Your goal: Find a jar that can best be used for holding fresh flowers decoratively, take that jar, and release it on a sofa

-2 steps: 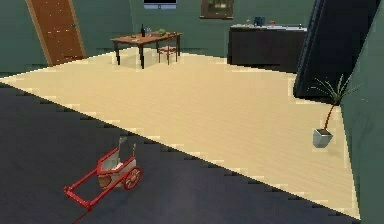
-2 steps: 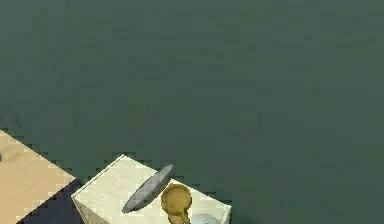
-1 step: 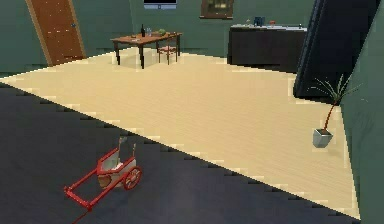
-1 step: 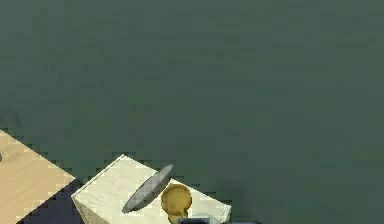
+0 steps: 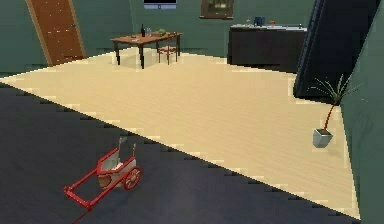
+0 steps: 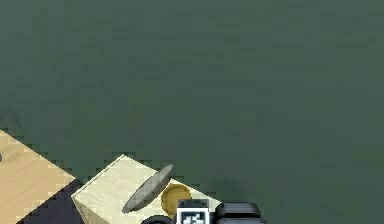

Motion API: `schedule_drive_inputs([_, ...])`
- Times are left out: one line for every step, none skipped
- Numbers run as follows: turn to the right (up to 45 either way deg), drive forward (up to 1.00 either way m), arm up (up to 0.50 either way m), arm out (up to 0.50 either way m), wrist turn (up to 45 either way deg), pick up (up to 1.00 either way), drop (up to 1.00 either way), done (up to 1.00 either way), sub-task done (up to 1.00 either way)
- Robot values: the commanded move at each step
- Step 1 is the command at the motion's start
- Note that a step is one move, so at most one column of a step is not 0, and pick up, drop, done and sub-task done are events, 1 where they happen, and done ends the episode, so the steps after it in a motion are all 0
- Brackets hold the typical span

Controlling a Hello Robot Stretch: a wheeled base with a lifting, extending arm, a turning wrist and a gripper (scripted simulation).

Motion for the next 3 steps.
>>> schedule_drive_inputs([0.0,0.00,0.00,0.00,45.0,0.00,0.00,0.00,0.00])
schedule_drive_inputs([0.0,0.00,0.00,0.00,45.0,0.00,0.00,0.00,0.00])
schedule_drive_inputs([0.0,0.00,0.00,0.00,45.0,0.00,0.00,0.00,0.00])
